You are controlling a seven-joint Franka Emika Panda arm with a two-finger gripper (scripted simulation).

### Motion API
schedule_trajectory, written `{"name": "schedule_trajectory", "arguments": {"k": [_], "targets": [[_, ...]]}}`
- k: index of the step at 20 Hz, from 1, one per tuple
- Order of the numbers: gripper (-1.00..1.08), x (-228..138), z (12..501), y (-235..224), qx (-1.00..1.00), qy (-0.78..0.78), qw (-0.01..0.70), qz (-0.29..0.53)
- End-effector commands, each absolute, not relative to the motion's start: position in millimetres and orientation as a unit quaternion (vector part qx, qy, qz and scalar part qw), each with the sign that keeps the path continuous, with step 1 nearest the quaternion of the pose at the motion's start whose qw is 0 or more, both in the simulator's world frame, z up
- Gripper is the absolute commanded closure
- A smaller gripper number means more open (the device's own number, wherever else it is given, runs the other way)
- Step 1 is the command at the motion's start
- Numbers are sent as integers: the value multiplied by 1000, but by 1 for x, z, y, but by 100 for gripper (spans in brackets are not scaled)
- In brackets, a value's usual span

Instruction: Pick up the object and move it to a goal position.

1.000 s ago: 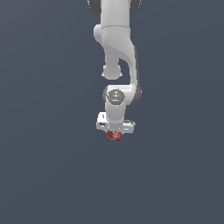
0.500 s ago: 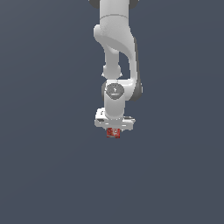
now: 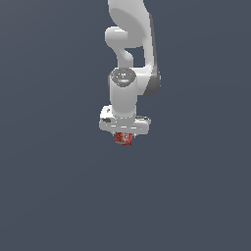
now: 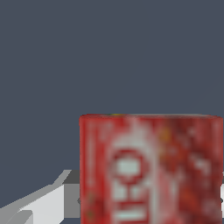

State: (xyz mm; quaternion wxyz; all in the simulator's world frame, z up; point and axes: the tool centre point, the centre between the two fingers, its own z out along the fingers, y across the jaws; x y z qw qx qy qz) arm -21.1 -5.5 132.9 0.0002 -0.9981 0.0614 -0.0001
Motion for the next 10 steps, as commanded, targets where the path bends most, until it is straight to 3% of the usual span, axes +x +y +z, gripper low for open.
{"name": "schedule_trajectory", "arguments": {"k": [1,10], "targets": [[108,-22,162,-11,-998,61,0,0],[108,-26,268,-30,-998,62,0,0]]}}
